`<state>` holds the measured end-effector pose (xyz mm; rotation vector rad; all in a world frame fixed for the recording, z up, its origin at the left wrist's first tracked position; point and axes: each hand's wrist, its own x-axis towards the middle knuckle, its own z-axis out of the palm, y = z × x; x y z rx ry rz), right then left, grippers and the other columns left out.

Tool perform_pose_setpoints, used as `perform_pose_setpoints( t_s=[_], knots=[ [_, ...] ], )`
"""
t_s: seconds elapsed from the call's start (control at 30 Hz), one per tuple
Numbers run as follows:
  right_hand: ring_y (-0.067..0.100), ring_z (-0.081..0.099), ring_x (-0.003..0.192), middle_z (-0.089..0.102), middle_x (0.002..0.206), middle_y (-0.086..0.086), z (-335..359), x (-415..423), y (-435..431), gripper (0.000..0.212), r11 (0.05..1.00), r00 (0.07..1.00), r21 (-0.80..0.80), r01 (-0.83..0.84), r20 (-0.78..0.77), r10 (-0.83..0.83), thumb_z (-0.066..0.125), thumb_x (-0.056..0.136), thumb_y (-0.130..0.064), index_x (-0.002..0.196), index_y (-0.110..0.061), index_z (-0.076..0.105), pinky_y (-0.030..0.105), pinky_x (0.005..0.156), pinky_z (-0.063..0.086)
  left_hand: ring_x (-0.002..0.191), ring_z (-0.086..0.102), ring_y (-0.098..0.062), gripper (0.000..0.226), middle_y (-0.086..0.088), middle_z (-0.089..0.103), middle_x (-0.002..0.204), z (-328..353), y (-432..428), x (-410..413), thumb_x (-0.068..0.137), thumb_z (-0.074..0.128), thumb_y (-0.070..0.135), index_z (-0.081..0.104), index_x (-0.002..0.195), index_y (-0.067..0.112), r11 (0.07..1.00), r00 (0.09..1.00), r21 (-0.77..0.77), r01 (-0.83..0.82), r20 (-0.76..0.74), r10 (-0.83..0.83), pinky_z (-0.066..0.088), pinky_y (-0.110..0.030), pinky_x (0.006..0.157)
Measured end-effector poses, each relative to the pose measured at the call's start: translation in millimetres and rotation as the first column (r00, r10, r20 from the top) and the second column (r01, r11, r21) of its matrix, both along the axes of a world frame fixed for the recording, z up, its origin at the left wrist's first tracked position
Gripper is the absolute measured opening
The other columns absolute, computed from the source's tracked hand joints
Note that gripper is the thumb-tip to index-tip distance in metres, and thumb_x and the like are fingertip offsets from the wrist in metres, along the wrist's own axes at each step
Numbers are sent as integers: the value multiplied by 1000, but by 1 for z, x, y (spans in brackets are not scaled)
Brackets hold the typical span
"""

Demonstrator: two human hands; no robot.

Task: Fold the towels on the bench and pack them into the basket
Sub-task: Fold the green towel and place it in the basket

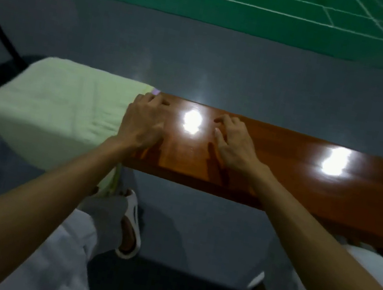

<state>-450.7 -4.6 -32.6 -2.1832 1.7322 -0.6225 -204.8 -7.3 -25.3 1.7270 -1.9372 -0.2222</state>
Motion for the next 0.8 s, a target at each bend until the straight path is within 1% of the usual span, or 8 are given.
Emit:
perform_pose_setpoints(
  t_s=[0.1, 0.2, 0.3, 0.5, 0.57, 0.67, 0.73, 0.8],
  knots=[
    [22, 51, 119, 55, 128, 5, -7, 66, -17, 30, 997, 997, 18, -74, 20, 73, 47, 103, -37, 130, -27, 53, 45, 97, 49, 123, 53, -30, 39, -10, 61, 135, -11, -4, 67, 95, 61, 27, 61, 133, 16, 992, 992, 12, -124, 19, 123, 45, -44, 101],
    [25, 51, 117, 57, 127, 9, -11, 126, -28, 31, 988, 988, 1, -151, 40, 151, 51, 103, -32, 131, -21, 55, 35, 92, 43, 122, 52, -30, 36, -10, 60, 135, -22, -5, 127, 98, 60, 28, 59, 133, 17, 972, 972, -15, -235, 4, 235, 46, -46, 102],
    [28, 50, 115, 57, 125, 11, -16, 173, -36, 34, 980, 979, -2, -201, 33, 200, 49, 103, -35, 132, -17, 54, 38, 92, 43, 123, 49, -33, 36, -13, 58, 134, -34, -4, 172, 100, 52, 22, 59, 134, 15, 944, 944, -24, -330, 7, 330, 42, -49, 103],
    [29, 49, 109, 56, 122, 11, -33, 219, -53, 46, 995, 996, -84, -59, -70, 53, 58, 95, -49, 122, -12, 58, 45, 93, 45, 127, 46, -36, 41, -13, 55, 139, -58, -6, 223, 99, 46, 23, 57, 138, 14, 878, 879, -32, -477, -6, 477, 37, -47, 106],
    [28, 49, 107, 56, 116, 9, -36, 225, -59, 48, 995, 996, -98, -18, -87, 9, 60, 92, -54, 115, -13, 60, 44, 92, 46, 132, 42, -35, 43, -12, 51, 143, -59, -11, 232, 100, 49, 28, 53, 141, 14, 833, 833, -15, -553, -19, 552, 32, -47, 109],
    [24, 49, 101, 56, 107, 5, -36, 230, -66, 41, 994, 995, -105, 23, -98, -33, 61, 93, -53, 107, -14, 61, 42, 90, 48, 136, 37, -35, 50, -13, 44, 145, -58, -22, 247, 100, 54, 42, 46, 140, 13, 704, 704, 20, -710, 35, 709, 27, -50, 111],
    [24, 51, 99, 59, 103, 5, -36, 235, -72, 34, 995, 994, -96, 39, -98, -49, 60, 94, -47, 102, -13, 62, 42, 87, 50, 133, 38, -37, 44, -15, 45, 142, -56, -28, 257, 100, 56, 42, 51, 131, 11, 624, 623, 14, -781, 77, 778, 29, -52, 109],
    [26, 56, 93, 63, 96, 6, -37, 241, -77, 27, 996, 995, -77, 45, -89, -52, 61, 93, -38, 98, -12, 65, 45, 83, 55, 132, 40, -38, 34, -16, 48, 139, -53, -33, 266, 101, 58, 36, 57, 124, 10, 582, 580, 16, -813, 93, 809, 30, -52, 109]
  ],
)
